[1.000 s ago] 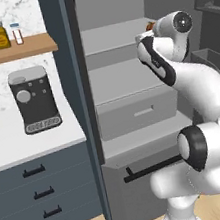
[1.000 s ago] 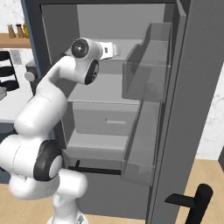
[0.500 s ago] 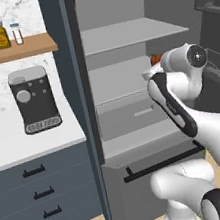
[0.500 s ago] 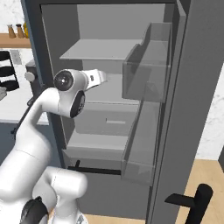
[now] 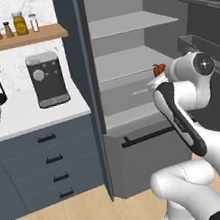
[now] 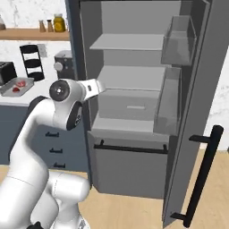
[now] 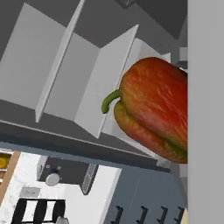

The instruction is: Place one bell pepper and one steak in each tupperware on the nearby counter, to pack two identical lunches.

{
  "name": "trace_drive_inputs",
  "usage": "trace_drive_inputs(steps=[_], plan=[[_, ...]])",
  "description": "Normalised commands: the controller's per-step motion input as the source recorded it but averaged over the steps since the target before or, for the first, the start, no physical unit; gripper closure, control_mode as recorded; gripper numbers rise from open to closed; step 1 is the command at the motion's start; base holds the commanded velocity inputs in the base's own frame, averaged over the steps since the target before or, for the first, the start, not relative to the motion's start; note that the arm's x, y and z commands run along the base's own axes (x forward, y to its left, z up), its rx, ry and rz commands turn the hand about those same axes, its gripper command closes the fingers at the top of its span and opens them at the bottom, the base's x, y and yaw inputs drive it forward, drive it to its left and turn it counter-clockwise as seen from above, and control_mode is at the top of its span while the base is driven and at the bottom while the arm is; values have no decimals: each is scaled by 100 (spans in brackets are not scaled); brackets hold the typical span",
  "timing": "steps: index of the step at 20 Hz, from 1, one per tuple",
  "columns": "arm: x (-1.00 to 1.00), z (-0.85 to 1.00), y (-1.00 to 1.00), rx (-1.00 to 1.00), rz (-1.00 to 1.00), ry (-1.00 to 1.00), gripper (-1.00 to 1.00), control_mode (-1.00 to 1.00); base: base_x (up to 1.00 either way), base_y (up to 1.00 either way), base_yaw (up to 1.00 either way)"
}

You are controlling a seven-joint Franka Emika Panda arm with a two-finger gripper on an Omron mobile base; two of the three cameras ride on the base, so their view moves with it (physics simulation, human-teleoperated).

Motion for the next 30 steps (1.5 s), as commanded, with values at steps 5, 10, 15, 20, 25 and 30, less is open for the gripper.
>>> trace_drive_inputs(steps=[5, 10, 15, 20, 25, 30], plan=[[0, 0, 0, 0, 0, 0, 100, 100, -88, 94, 15], [0, 0, 0, 0, 0, 0, 100, 100, -12, 100, 17], [0, 0, 0, 0, 0, 0, 100, 100, 34, 100, 6], [0, 0, 0, 0, 0, 0, 100, 100, 69, 100, 0], [0, 0, 0, 0, 0, 0, 100, 100, 80, 100, 0], [0, 0, 0, 0, 0, 0, 100, 100, 67, 100, -1]])
